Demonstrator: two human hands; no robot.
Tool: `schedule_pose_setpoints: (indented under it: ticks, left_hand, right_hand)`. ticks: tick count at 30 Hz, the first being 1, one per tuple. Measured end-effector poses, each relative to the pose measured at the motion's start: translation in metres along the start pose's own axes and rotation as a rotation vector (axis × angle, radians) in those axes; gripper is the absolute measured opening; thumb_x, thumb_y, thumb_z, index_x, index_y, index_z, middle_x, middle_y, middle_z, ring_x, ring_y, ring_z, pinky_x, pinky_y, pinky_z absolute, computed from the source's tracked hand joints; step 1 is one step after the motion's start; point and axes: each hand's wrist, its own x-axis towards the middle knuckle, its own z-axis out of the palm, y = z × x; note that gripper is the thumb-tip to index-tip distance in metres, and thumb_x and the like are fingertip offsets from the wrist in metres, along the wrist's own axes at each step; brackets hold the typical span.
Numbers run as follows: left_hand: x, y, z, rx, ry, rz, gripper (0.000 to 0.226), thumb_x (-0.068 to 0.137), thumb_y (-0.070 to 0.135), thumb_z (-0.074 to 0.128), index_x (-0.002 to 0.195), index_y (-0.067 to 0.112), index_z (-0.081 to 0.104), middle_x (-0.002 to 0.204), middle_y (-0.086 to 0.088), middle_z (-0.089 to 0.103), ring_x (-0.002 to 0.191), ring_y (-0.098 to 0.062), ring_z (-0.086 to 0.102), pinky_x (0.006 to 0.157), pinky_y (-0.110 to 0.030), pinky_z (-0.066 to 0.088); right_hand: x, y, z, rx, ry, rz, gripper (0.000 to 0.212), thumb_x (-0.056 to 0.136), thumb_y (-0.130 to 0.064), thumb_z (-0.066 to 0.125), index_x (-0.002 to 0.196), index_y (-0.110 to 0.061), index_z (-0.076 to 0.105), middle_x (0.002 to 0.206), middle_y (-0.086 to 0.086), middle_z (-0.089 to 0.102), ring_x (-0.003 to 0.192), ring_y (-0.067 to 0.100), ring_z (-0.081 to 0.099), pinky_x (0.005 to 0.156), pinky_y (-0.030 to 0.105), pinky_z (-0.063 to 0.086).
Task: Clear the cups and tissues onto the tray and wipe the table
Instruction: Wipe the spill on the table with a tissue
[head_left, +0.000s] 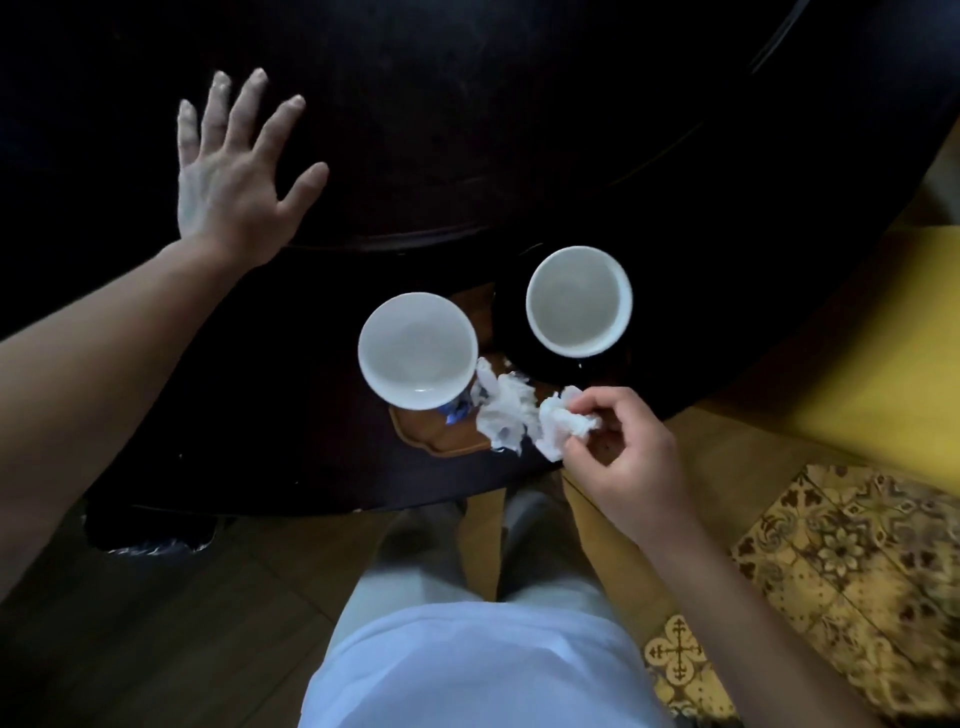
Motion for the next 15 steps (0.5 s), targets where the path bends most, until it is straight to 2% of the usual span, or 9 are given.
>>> schedule_pose_setpoints:
  ticks: [4, 8, 15]
  left_hand:
    - [-0.001, -0.002, 0.0, -0.011, 0.007, 0.009, 0.069, 0.103, 0.067, 0.033, 0.162, 0.032, 0.026, 0.175, -0.002, 0.012, 0.161, -0.03, 0.001, 0.127, -0.055, -0.002]
    - [0.0, -0.004, 0.003, -0.016, 0.031, 0.027, 0.069, 0.102, 0.067, 0.033, 0.162, 0.031, 0.029, 0.174, -0.003, 0.014, 0.161, -0.031, 0.004, 0.127, -0.057, 0.0]
    - [0.0, -0.009, 0.0, -0.001, 0.037, 0.027, 0.072, 0.102, 0.07, 0.03, 0.162, 0.031, 0.027, 0.174, -0.001, 0.015, 0.161, -0.03, 0.004, 0.128, -0.056, 0.001]
  right_hand:
    - [-0.015, -0.012, 0.043, -0.061, 0.004, -0.112, 0.024, 0.08, -0.006, 0.078, 0.101, -0.016, 0.07, 0.102, -0.007, 0.068, 0.098, 0.004, 0.064, 0.084, 0.023, 0.054]
    - [-0.019, -0.013, 0.086, -0.162, 0.126, -0.152, 0.018, 0.08, -0.017, 0.078, 0.098, -0.016, 0.077, 0.106, -0.004, 0.069, 0.09, 0.005, 0.063, 0.081, 0.016, 0.051]
    - [-0.018, 0.001, 0.119, -0.295, 0.148, -0.234, 0.016, 0.082, -0.022, 0.076, 0.098, -0.021, 0.077, 0.096, -0.004, 0.068, 0.089, 0.013, 0.066, 0.071, 0.031, 0.057]
